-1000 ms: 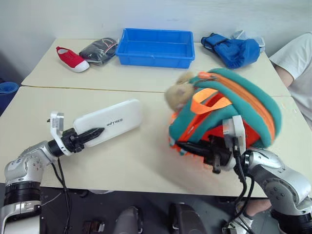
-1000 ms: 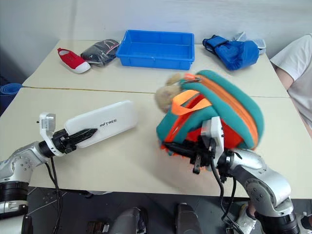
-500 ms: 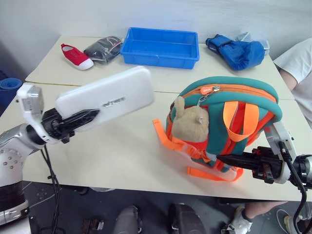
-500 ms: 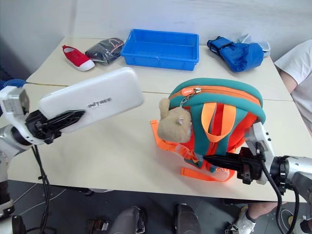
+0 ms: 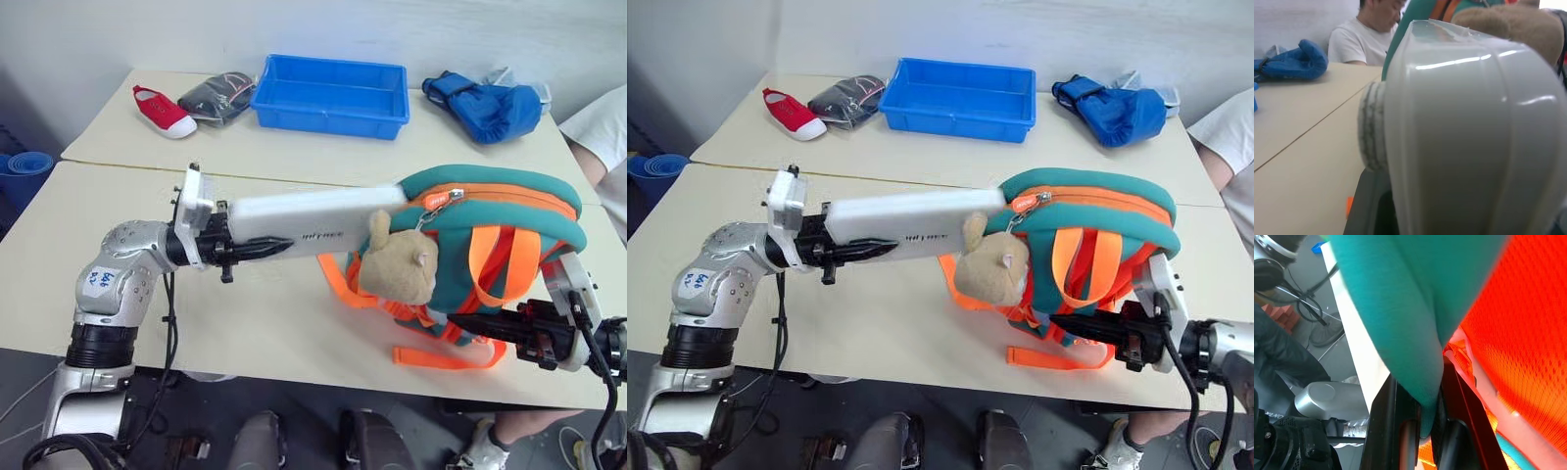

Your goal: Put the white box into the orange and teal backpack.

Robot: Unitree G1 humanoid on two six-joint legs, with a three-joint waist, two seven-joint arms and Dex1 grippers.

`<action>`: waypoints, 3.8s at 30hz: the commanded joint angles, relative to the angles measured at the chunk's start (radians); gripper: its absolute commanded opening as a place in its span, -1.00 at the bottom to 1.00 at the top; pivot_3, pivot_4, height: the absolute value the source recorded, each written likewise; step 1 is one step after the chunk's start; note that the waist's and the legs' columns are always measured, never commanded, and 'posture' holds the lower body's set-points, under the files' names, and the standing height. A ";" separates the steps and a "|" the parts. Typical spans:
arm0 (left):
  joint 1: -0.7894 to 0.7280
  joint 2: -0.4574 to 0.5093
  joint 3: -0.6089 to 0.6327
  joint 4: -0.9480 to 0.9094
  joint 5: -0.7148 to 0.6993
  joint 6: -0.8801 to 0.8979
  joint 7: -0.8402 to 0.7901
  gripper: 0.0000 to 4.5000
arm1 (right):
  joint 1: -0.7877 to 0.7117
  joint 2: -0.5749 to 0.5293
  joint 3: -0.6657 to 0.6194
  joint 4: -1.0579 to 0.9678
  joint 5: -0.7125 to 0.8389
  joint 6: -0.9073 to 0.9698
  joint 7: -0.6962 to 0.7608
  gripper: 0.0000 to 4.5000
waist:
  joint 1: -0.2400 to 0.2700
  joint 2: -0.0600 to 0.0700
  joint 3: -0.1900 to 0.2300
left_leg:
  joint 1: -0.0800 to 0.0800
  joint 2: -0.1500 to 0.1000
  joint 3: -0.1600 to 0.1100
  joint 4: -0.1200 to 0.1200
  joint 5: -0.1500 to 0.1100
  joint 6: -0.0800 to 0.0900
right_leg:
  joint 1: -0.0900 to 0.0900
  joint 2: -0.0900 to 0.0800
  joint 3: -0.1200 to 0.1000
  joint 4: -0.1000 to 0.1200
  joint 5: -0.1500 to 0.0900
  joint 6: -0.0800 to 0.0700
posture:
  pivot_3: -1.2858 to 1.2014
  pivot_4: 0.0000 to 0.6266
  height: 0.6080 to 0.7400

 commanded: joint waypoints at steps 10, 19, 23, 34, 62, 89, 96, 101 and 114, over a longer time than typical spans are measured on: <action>-0.469 -0.279 -0.309 0.237 0.227 0.098 -0.004 -0.46 | -0.054 0.023 0.006 -0.088 0.027 0.001 -0.071 -1.00 | 0.013 0.000 0.000 | -0.007 -0.001 -0.002 0.009 -0.002 0.004 | -0.001 0.000 -0.001 0.000 0.002 0.003 | 0.03 -0.52 1.00; -0.543 -0.639 -0.307 0.535 0.323 -0.044 0.183 -0.30 | -0.150 0.004 0.056 -0.141 0.056 0.078 -0.163 -1.00 | 0.007 0.000 0.000 | -0.013 0.000 -0.003 0.014 -0.003 0.006 | -0.005 0.000 -0.003 0.001 0.002 0.004 | 0.03 -0.52 1.00; -0.551 -0.624 -0.197 0.552 0.258 0.006 0.162 0.24 | -0.167 0.013 0.052 -0.161 0.065 0.096 -0.216 -1.00 | 0.007 0.001 0.000 | -0.013 0.000 -0.005 0.014 -0.002 0.006 | -0.005 0.000 -0.004 0.001 0.002 0.004 | 0.03 -0.52 1.00; -0.480 -0.222 -0.118 0.555 0.221 -0.053 -0.301 0.79 | -0.179 0.054 0.066 -0.167 0.017 0.068 -0.317 -1.00 | -0.012 0.002 0.000 | -0.014 0.000 -0.005 0.013 -0.001 0.004 | -0.006 0.001 -0.007 0.002 0.002 0.004 | 0.03 -0.52 1.00; -0.133 -0.407 -0.103 -0.042 0.119 -0.110 0.109 -0.25 | -0.083 0.098 0.094 -0.127 -0.072 -0.035 -0.268 -1.00 | 0.010 0.002 0.000 | -0.014 -0.003 -0.008 0.017 -0.001 0.008 | -0.001 -0.001 -0.006 0.001 0.004 0.007 | 0.03 -0.52 1.00; -0.119 -0.208 -0.004 0.481 0.207 -0.124 0.205 -0.74 | 0.017 0.230 0.077 -0.140 -0.135 -0.150 -0.367 -1.00 | 0.008 0.002 0.000 | -0.013 -0.002 -0.006 0.018 -0.001 0.007 | -0.002 -0.001 -0.004 0.008 0.004 0.007 | 0.03 -0.52 1.00; -0.040 -0.275 -0.047 0.450 0.219 -0.177 0.164 -0.74 | -0.029 0.305 0.056 -0.099 -0.124 -0.217 -0.373 -1.00 | 0.000 0.003 -0.001 | -0.010 -0.002 -0.003 0.016 -0.001 0.007 | -0.002 -0.001 -0.003 0.009 0.004 0.007 | 0.03 -0.52 1.00; -0.076 -0.310 0.052 0.305 0.050 -0.014 0.175 -0.74 | -0.053 0.308 -0.016 -0.141 0.034 -0.168 -0.386 -1.00 | 0.002 0.003 -0.001 | -0.010 -0.002 -0.003 0.016 -0.001 0.007 | -0.003 -0.002 -0.002 0.009 0.004 0.007 | 0.03 -0.52 1.00; -0.182 -0.214 0.018 0.408 0.086 0.241 0.245 -0.74 | -0.043 0.284 -0.151 -0.107 0.283 -0.091 -0.501 -1.00 | 0.003 0.003 -0.001 | -0.011 -0.002 -0.004 0.015 -0.001 0.007 | -0.003 0.000 -0.003 0.010 0.004 0.007 | 0.03 -0.52 1.00</action>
